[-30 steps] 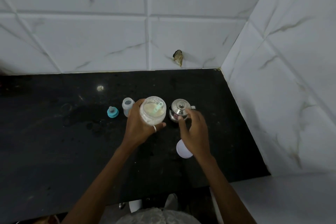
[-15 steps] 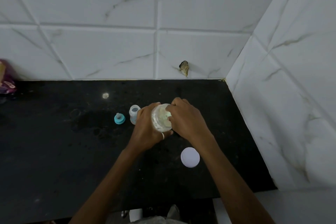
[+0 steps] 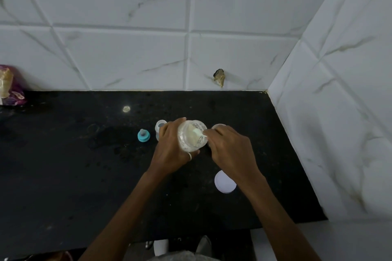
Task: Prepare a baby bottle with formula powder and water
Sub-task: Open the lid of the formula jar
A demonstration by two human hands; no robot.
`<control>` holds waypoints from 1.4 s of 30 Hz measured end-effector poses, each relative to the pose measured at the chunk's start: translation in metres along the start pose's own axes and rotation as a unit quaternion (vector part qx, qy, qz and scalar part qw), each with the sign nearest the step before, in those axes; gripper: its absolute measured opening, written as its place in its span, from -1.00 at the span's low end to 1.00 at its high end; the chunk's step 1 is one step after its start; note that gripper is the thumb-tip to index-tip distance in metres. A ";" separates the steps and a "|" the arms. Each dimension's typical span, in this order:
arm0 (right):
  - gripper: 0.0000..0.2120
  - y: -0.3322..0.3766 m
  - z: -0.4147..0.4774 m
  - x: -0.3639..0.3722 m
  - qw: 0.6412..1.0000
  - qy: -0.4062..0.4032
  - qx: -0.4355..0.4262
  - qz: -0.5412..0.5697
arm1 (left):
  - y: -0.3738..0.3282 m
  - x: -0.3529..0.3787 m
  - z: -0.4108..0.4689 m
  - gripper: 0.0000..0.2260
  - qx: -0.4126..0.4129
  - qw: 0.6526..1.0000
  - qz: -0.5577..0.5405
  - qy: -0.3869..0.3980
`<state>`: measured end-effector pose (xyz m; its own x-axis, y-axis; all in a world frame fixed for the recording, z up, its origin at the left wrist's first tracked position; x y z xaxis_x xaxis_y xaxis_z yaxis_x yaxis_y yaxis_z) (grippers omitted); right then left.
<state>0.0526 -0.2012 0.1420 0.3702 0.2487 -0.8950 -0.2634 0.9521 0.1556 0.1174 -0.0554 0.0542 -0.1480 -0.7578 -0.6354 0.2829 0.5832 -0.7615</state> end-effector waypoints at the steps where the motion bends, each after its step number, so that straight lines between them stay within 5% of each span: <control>1: -0.78 0.000 0.000 0.001 1.000 0.000 0.003 -0.002 | -0.003 -0.002 0.000 -0.03 0.008 1.000 0.006 -0.008; 12: -0.83 0.007 0.002 0.009 0.998 -0.028 -0.028 -0.046 | -0.016 -0.001 0.003 -0.07 0.066 0.997 0.041 0.001; 26: -0.83 -0.017 0.005 0.038 0.967 0.116 0.174 0.147 | -0.016 0.001 0.007 -0.04 0.128 0.986 0.103 0.000; 33: -0.86 -0.043 -0.001 0.026 0.902 0.046 0.310 0.299 | -0.012 -0.006 0.011 -0.11 0.092 0.994 0.055 -0.023; 39: -0.89 -0.064 -0.010 0.018 0.800 0.005 0.421 0.428 | 0.003 -0.003 0.017 -0.12 0.044 0.998 0.025 -0.038; 42: -0.89 -0.067 -0.009 0.015 0.786 -0.005 0.430 0.444 | 0.010 0.003 0.021 -0.15 0.036 0.999 0.021 -0.032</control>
<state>0.0677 -0.2626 0.1140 0.3897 0.8805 -0.2699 0.2759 0.1680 0.9464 0.1400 -0.0577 0.0476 -0.0737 -0.7512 -0.6559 0.3552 0.5948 -0.7211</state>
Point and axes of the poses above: each hand's wrist, its own z-axis towards the middle knuckle, its own x-axis out of the palm, y = z × x, the point moved 8 cm from there along z, towards the middle knuckle
